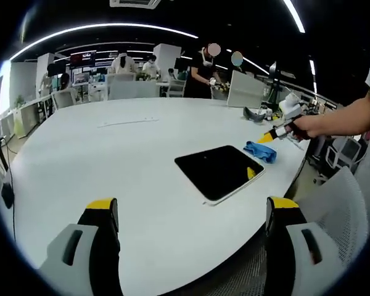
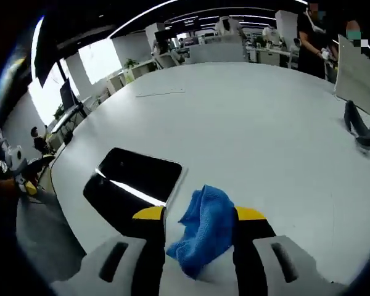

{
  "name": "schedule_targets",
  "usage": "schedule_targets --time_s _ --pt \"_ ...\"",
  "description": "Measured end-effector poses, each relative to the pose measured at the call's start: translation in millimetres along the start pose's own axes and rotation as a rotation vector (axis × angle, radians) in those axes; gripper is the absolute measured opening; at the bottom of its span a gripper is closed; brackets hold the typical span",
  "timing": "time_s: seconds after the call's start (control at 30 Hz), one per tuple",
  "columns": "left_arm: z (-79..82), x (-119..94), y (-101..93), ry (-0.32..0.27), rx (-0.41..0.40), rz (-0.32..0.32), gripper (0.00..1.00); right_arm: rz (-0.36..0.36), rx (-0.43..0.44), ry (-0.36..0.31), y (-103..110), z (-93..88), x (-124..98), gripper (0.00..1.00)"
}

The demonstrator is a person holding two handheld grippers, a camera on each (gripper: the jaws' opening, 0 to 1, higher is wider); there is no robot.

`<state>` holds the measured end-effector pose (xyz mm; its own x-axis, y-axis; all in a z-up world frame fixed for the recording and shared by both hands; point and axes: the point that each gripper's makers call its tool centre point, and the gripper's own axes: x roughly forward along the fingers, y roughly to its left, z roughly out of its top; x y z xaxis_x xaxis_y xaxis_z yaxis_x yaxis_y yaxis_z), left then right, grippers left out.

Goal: Wipe the mirror surface with the cleaning cloth until all visible marks leave the cleaned area.

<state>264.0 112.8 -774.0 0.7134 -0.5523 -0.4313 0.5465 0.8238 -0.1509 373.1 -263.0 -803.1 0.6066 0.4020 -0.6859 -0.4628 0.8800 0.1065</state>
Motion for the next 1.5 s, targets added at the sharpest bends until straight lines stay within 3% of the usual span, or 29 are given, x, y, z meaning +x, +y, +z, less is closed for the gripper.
schedule_targets --time_s 0.07,0.13,0.27,0.3,0.5,0.6,0.7,0.9,1.5 --pt "1.3 -1 0.5 -0.005 0.001 0.003 0.99 0.029 -0.045 -0.07 -1 10.0 -12 0.57" --pt "0.1 -1 1.4 0.004 -0.003 0.008 0.99 0.046 -0.075 -0.092 -1 9.2 -22 0.61" --pt "-0.8 -2 3.2 0.015 0.002 0.02 0.99 0.051 -0.06 -0.105 -7 -7.6 -36 0.72" --pt "-1.3 -3 4.4 0.019 0.004 0.027 0.99 0.067 -0.043 -0.138 -6 -9.6 -44 0.75" --pt "3.3 -4 5.9 -0.002 0.01 0.03 0.99 0.104 -0.075 -0.174 5 -21.6 -62 0.97" --pt "3.2 -4 6.3 -0.001 0.013 0.031 0.99 0.09 -0.09 -0.192 11 -32.4 -65 0.97" --pt "2.8 -3 6.0 0.002 0.024 0.035 0.99 0.083 -0.049 -0.197 8 -39.9 -64 0.97" --pt "-2.0 -2 4.3 0.029 0.037 0.028 0.99 0.06 -0.003 -0.232 6 -34.5 -69 0.97" --pt "-1.4 -1 7.9 0.022 0.043 0.043 0.99 0.066 0.047 -0.208 4 -45.3 -67 0.95"
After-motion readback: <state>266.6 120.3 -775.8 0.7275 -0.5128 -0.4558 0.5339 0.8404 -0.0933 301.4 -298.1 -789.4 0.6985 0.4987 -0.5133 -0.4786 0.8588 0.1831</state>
